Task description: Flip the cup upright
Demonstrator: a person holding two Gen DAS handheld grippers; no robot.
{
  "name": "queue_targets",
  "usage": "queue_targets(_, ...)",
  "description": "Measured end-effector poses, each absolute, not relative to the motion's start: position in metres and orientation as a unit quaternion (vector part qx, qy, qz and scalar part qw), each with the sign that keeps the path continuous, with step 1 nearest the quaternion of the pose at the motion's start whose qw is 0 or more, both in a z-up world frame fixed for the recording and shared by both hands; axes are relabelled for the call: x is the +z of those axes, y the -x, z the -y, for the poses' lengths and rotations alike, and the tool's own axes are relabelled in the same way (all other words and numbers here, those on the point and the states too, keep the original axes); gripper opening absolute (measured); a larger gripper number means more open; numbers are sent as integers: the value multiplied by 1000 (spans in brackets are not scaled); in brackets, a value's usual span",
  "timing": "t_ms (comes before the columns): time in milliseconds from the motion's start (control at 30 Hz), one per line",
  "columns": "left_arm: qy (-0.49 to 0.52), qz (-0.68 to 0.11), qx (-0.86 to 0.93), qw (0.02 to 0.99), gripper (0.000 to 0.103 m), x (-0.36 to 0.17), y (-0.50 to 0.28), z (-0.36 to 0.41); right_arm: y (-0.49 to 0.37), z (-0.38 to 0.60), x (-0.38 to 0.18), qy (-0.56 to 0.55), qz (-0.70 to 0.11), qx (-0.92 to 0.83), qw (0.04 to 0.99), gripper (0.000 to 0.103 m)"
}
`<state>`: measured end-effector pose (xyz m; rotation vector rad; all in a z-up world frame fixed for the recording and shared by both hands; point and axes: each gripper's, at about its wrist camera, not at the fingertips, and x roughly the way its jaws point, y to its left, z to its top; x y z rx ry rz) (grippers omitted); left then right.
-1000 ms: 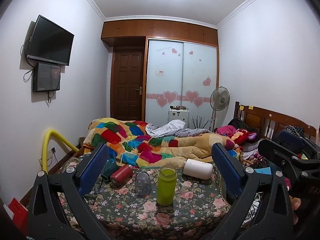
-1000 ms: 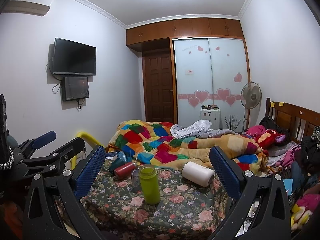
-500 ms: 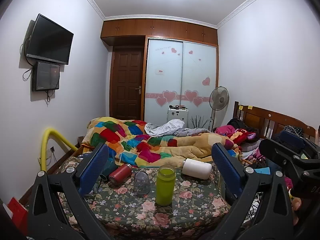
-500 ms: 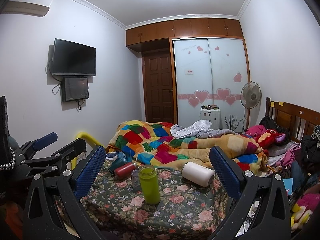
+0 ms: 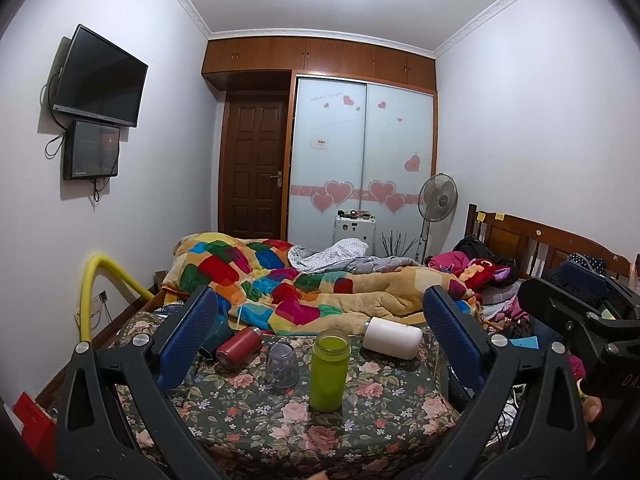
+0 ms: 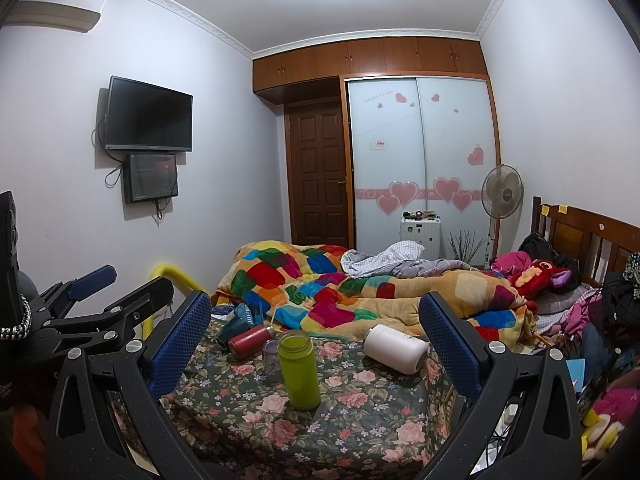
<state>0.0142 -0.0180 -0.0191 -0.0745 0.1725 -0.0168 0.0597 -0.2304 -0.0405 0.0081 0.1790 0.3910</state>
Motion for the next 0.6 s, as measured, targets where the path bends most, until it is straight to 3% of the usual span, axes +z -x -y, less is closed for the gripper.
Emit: queue_targets(600,42,-93,-12,995,103,-23,-17,18,-62,229,-41,-1,-96,193,976,103)
